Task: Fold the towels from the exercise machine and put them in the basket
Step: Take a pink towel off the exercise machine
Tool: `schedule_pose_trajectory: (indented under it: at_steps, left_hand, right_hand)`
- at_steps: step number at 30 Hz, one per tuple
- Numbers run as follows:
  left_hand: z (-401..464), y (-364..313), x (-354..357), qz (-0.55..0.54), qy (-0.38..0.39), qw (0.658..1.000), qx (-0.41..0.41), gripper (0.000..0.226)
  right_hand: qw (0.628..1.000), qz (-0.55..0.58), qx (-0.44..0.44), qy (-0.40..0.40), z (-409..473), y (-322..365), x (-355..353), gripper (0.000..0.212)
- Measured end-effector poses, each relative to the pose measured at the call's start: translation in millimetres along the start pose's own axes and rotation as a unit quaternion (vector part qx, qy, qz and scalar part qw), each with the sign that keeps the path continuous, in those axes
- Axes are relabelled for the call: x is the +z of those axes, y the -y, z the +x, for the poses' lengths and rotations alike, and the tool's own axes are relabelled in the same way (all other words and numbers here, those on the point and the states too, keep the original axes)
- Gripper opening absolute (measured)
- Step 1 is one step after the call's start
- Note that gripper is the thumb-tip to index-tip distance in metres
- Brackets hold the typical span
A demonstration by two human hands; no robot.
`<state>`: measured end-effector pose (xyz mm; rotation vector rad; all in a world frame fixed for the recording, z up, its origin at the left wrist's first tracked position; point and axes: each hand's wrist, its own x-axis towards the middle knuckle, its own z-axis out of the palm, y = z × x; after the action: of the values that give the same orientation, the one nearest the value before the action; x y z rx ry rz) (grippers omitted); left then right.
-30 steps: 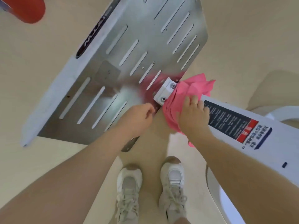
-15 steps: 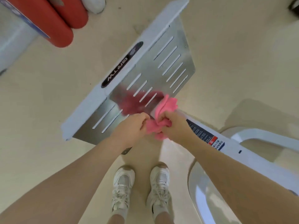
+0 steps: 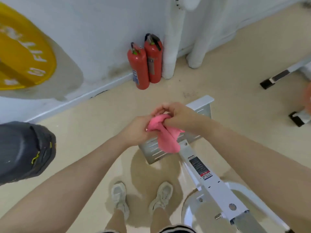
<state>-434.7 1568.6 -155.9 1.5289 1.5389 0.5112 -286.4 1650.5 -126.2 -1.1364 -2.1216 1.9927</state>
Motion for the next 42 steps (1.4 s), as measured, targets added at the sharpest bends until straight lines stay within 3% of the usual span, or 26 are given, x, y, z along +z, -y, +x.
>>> schedule_pose_trajectory:
  at_steps: [4,8,12,15,22,27,32,36,42]
  left_hand:
    - [-75.1,-5.9,-76.9,0.087,-0.086,0.992,-0.036,0.045]
    - [-181.8,13.6,-148.4,0.145,-0.161,0.971,-0.101,0.017]
    - [-298.1,45.5,-212.2,0.127,-0.197,0.960,-0.150,0.028]
    - [-375.8,67.4,-255.5,0.132,-0.224,0.952,-0.162,0.030]
    - [-531.3,151.1,-338.6,0.119,-0.303,0.921,-0.214,0.027]
    - [-592.2,223.1,-384.2,0.132,-0.282,0.904,-0.292,0.025]
    - [-623.9,295.3,-436.4,0.160,-0.330,0.864,-0.346,0.031]
    - [-632.9,339.1,-492.9,0.190,-0.338,0.846,-0.367,0.035]
    - [-634.7,413.4,-542.6,0.150,-0.356,0.828,-0.406,0.032]
  right_hand:
    - [0.990,-0.128,-0.057,0.006,13.7,80.6,51.0,0.022]
    - [0.963,-0.227,-0.145,0.021,21.0,155.2,131.7,0.027]
    - [0.915,-0.341,-0.215,0.007,50.5,225.6,234.1,0.027]
    - [0.901,-0.345,-0.261,-0.016,69.6,277.6,316.9,0.012]
    - [0.895,-0.302,-0.327,-0.006,120.7,360.3,491.2,0.011]
    - [0.890,-0.313,-0.329,0.026,169.5,385.5,568.1,0.007]
    - [0.913,-0.303,-0.271,0.026,240.9,409.5,610.3,0.014]
    - [0.901,-0.346,-0.254,0.057,309.0,427.9,636.7,0.007]
    - [0.892,-0.388,-0.222,0.071,384.6,451.3,670.0,0.005]
